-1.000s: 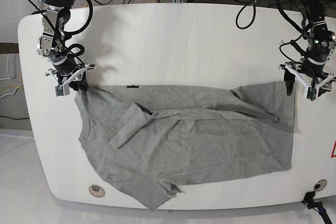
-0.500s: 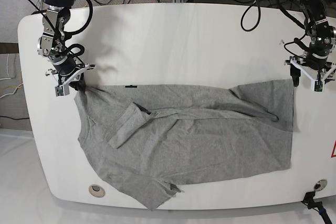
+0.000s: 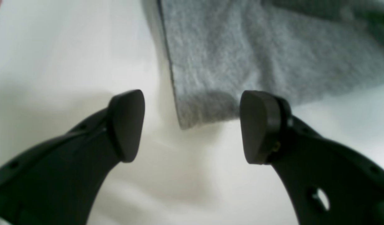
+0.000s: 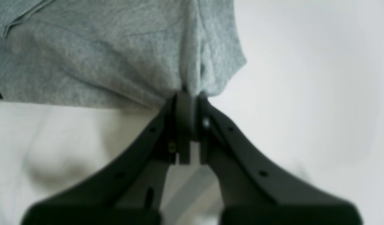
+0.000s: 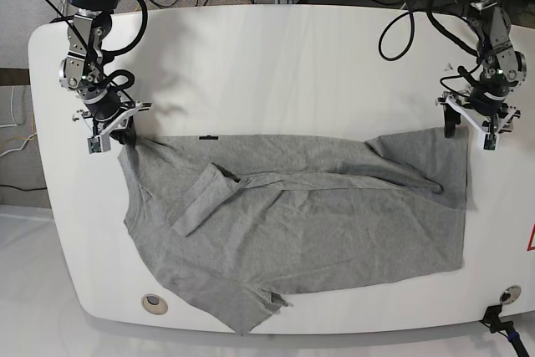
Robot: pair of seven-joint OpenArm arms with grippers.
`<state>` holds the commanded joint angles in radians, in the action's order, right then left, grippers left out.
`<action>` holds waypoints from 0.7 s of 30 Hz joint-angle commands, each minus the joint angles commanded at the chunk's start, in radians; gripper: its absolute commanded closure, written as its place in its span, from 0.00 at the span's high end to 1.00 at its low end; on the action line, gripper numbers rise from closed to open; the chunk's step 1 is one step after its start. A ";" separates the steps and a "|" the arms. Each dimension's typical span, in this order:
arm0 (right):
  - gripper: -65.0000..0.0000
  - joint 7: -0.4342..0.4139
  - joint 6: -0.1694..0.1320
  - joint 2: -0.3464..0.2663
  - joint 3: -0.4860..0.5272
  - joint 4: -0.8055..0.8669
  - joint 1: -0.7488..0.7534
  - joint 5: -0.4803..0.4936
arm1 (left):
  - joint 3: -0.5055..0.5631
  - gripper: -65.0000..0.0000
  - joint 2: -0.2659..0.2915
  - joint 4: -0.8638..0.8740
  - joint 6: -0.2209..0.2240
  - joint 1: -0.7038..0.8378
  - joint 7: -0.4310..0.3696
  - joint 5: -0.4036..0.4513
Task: Fold the T-shirt properly
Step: 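Open both grippers and regrasp the folded edge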
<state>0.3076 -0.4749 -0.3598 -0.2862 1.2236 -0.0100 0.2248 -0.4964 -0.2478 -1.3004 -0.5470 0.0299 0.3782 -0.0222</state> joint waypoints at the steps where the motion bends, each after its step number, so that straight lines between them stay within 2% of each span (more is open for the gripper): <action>1: 0.00 0.000 -0.014 0.000 0.000 0.000 0.000 0.000 | 0.000 0.69 0.000 0.021 -0.012 -0.012 0.000 0.000; 3: 0.00 0.000 -0.044 0.000 0.000 0.000 0.000 0.002 | 0.000 0.69 0.000 0.049 -0.026 -0.023 0.000 0.000; 4: 0.00 0.000 -0.051 0.000 0.000 0.000 0.000 0.002 | 0.000 0.69 0.000 0.060 -0.032 -0.029 0.000 0.000; 8: 0.00 0.000 -0.051 0.000 0.000 0.000 0.000 0.002 | 0.003 0.68 0.002 0.084 -0.046 -0.035 0.000 0.000; 9: 0.00 0.000 -0.051 0.000 0.000 0.000 0.000 0.002 | 0.003 0.65 0.002 0.084 -0.046 -0.035 0.000 0.000; 11: 0.00 0.000 -0.051 0.000 -0.002 0.000 0.000 0.002 | 0.003 0.51 0.002 0.084 -0.046 -0.035 0.000 0.000; 14: 0.00 0.000 -0.051 0.000 -0.003 0.000 -0.003 0.002 | 0.003 0.17 0.002 0.084 -0.046 -0.035 0.000 0.000; 16: 0.00 0.000 -0.051 0.000 -0.003 0.000 -0.005 0.002 | 0.005 0.00 0.002 0.084 -0.046 -0.035 0.000 0.000; 21: 0.00 0.000 -0.051 0.000 -0.002 0.003 -0.005 0.002 | 0.006 0.00 0.002 0.080 -0.046 -0.032 0.000 0.006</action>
<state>0.3076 -0.5255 -0.3598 -0.2877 1.2267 -0.0146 0.2263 -0.4902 -0.2463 -1.2206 -0.5930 -0.0023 0.3782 -0.0161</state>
